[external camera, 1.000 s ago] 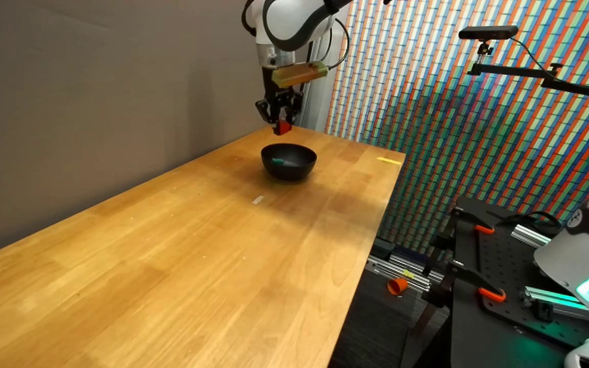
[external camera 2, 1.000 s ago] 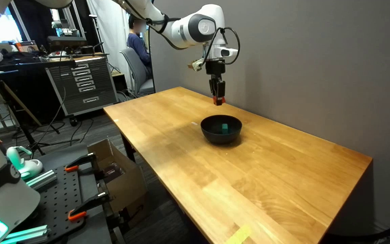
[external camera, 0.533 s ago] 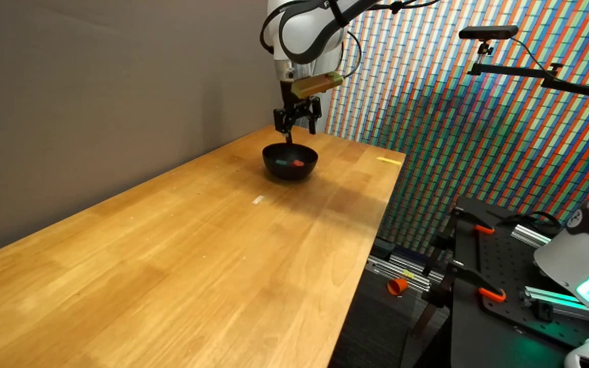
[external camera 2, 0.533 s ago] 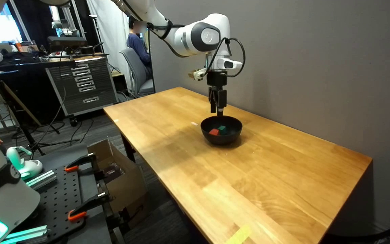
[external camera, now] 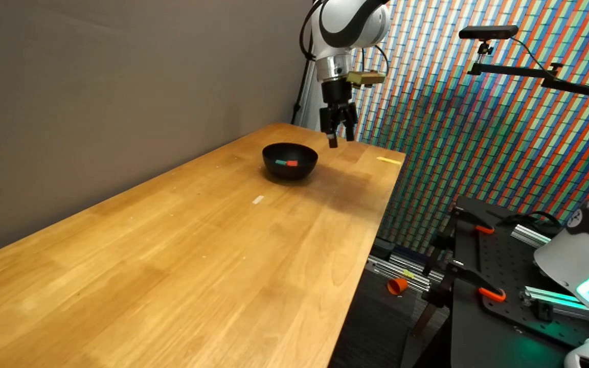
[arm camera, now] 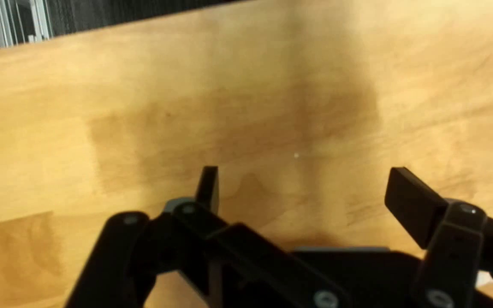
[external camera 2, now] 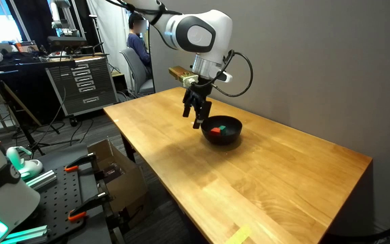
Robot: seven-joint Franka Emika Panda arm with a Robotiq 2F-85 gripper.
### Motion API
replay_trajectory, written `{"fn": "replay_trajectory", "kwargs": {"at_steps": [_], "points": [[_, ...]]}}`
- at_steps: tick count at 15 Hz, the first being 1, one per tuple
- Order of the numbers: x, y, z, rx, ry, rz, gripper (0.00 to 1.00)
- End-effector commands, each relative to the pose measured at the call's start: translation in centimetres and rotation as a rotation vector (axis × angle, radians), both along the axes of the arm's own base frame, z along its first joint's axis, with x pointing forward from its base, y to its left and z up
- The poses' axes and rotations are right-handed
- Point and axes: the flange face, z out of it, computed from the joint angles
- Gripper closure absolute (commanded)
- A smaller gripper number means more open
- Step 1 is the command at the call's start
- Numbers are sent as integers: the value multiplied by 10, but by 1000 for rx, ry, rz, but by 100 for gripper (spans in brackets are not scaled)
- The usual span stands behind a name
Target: Put the blocks in the bowl
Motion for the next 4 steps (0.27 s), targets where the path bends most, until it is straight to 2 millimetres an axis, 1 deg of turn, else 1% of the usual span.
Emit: {"fn": "replay_trajectory", "kwargs": {"at_steps": [1,2,4], "points": [[-6,-7,7,8,2,-1,0],[-7,-9,9,8,-1,-6,0],[-5,-4,2,7,6,0,0]]}}
